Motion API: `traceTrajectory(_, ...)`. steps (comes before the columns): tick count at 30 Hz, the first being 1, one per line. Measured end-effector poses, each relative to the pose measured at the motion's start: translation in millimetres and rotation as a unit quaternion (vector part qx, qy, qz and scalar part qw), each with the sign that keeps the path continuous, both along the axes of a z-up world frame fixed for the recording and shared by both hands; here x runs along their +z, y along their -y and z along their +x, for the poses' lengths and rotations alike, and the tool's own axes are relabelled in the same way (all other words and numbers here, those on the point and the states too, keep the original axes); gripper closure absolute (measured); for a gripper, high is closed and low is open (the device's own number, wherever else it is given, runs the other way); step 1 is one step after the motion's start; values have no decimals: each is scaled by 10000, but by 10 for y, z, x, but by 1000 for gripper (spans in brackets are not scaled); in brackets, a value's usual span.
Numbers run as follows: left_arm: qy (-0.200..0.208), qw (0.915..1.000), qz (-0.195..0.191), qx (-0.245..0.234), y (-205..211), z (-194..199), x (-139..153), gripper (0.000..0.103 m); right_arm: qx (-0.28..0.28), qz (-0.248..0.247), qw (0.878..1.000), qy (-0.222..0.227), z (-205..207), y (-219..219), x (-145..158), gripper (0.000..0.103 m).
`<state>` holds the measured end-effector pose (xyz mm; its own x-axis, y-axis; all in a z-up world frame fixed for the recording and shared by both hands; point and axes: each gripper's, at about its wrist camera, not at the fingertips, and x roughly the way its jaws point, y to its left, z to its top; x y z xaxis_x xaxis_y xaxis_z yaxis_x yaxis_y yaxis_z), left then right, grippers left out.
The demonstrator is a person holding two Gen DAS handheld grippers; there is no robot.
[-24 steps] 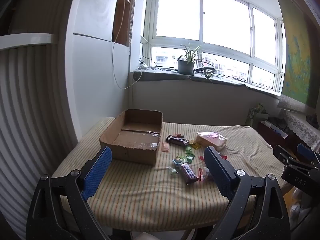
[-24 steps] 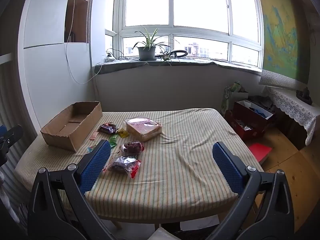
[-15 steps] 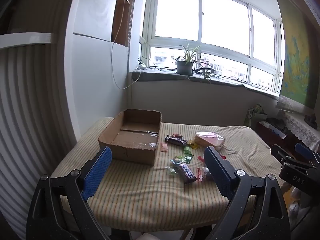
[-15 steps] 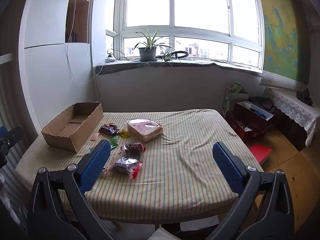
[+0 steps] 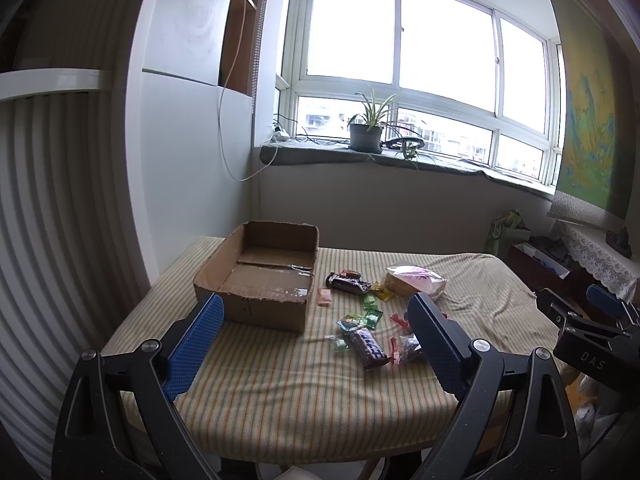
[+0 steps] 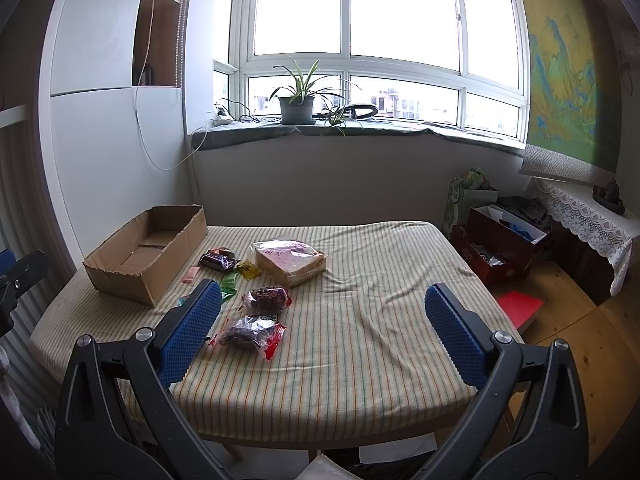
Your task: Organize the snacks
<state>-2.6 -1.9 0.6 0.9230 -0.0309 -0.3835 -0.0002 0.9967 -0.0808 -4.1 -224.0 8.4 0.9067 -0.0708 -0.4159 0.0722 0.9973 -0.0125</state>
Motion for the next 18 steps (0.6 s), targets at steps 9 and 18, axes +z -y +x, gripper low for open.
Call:
traceTrajectory(9, 4, 10000, -15, -37, 1, 2, -1, 9, -3, 6, 10000, -12, 4, 13, -12, 0)
traceTrajectory(18, 21, 10000, -35, -52, -15, -2, 3, 9, 8, -6, 10000, -15, 2, 13, -12, 0)
